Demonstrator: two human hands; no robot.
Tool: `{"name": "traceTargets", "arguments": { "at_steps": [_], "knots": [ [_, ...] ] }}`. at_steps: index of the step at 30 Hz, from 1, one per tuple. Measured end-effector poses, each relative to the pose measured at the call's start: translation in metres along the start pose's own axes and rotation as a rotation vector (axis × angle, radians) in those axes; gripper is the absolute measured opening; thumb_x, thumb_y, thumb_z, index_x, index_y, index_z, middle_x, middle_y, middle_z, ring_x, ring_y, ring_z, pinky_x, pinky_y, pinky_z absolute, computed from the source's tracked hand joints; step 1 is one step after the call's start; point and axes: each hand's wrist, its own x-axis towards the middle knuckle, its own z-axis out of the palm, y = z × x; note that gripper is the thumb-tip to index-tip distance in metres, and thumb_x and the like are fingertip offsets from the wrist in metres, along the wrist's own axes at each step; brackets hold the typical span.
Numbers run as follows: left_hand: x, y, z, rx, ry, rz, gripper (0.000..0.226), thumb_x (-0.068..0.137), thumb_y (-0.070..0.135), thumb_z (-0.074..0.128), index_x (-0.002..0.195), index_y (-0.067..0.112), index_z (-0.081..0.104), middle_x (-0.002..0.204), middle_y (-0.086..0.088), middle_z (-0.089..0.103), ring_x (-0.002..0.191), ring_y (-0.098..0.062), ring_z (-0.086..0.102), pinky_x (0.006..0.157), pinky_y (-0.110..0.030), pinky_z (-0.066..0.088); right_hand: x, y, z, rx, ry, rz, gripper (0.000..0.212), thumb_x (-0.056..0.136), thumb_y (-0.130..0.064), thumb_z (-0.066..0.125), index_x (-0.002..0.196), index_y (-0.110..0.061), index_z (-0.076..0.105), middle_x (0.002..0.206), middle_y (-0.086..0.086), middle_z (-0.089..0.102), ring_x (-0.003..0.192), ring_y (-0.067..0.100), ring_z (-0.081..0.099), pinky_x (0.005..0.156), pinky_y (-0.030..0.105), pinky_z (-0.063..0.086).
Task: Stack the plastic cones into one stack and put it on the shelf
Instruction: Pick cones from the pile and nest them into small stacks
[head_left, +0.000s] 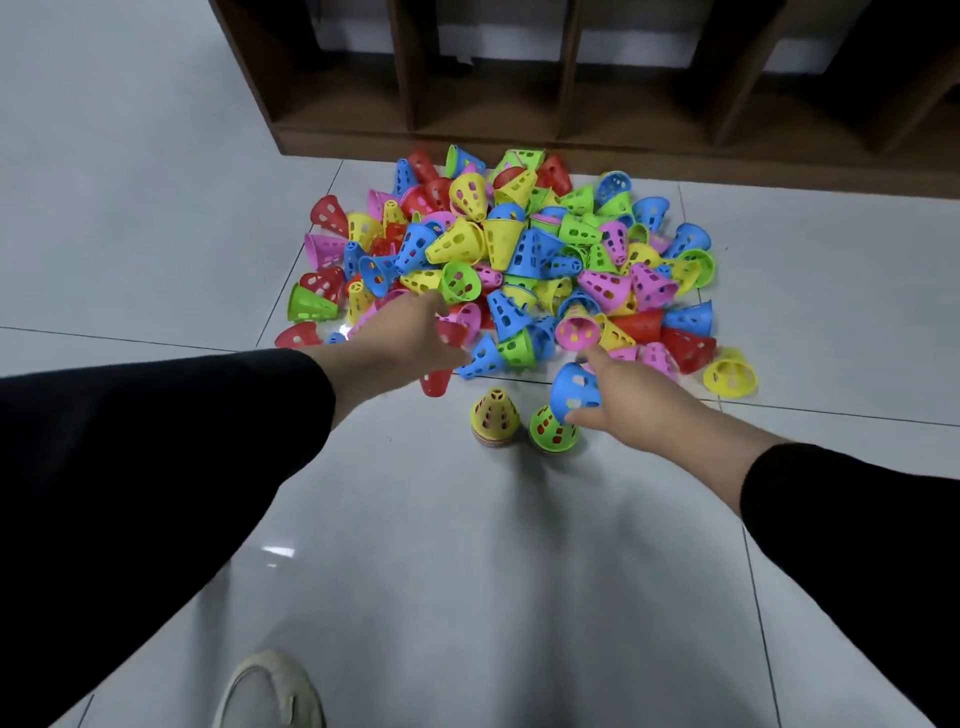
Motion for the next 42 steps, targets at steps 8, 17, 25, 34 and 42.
{"name": "traceTargets", "arguments": {
  "at_steps": [8, 17, 25, 34, 42],
  "knots": [
    [-0.013, 0.001, 0.056, 0.281, -0.144, 0.038, 0.072, 0.078, 0.042, 0.081, 0.129, 0.013, 0.039, 0.091, -0.006, 0.061, 0.080, -0.025, 0.056, 0.063, -0.039, 0.047, 0.020, 0.017, 0.021, -0.227, -0.009, -0.093, 0.063, 0.086, -0.046, 0.068, 0.134, -0.017, 0.040, 0.100, 0.011, 0.063, 0.091, 0.033, 0.062, 0.060, 0.033, 0.042],
    [0.019, 0.014, 0.073, 0.547, -0.302, 0.177, 0.103, 0.076, 0.046, 0.082, 0.153, 0.021, 0.017, 0.113, -0.011, 0.056, 0.099, -0.031, 0.060, 0.072, -0.040, 0.049, 0.047, 0.015, 0.047, -0.279, -0.083, -0.105, 0.052, 0.084, -0.046, 0.066, 0.127, -0.020, 0.052, 0.111, 0.009, 0.057, 0.101, 0.031, 0.060, 0.068, 0.032, 0.040],
    [0.049, 0.045, 0.098, 0.783, -0.259, 0.437, 0.091, 0.092, 0.025, 0.064, 0.158, 0.027, 0.002, 0.123, -0.014, 0.052, 0.109, -0.031, 0.055, 0.083, -0.039, 0.043, 0.046, 0.023, 0.067, -0.097, -0.015, -0.092, 0.049, 0.087, -0.045, 0.062, 0.126, -0.021, 0.044, 0.117, 0.004, 0.055, 0.110, 0.029, 0.056, 0.077, 0.037, 0.044],
    [0.050, 0.029, 0.128, 0.504, -0.073, 0.498, 0.063, 0.089, 0.053, 0.056, 0.143, 0.023, 0.040, 0.136, -0.008, 0.047, 0.117, -0.030, 0.049, 0.088, -0.043, 0.046, 0.051, 0.038, 0.084, -0.016, -0.010, -0.047, 0.039, 0.089, -0.050, 0.059, 0.115, -0.024, 0.048, 0.112, 0.000, 0.059, 0.108, 0.026, 0.057, 0.077, 0.038, 0.047],
    [0.047, 0.014, 0.155, -0.199, 0.088, 0.116, 0.045, 0.096, 0.043, 0.055, 0.132, 0.015, 0.055, 0.132, -0.008, 0.051, 0.120, -0.029, 0.052, 0.100, -0.038, 0.044, 0.062, 0.061, 0.072, 0.044, 0.178, -0.038, 0.050, 0.094, -0.060, 0.043, 0.127, -0.024, 0.054, 0.123, -0.002, 0.058, 0.118, 0.024, 0.052, 0.093, 0.040, 0.044]
  ]
}}
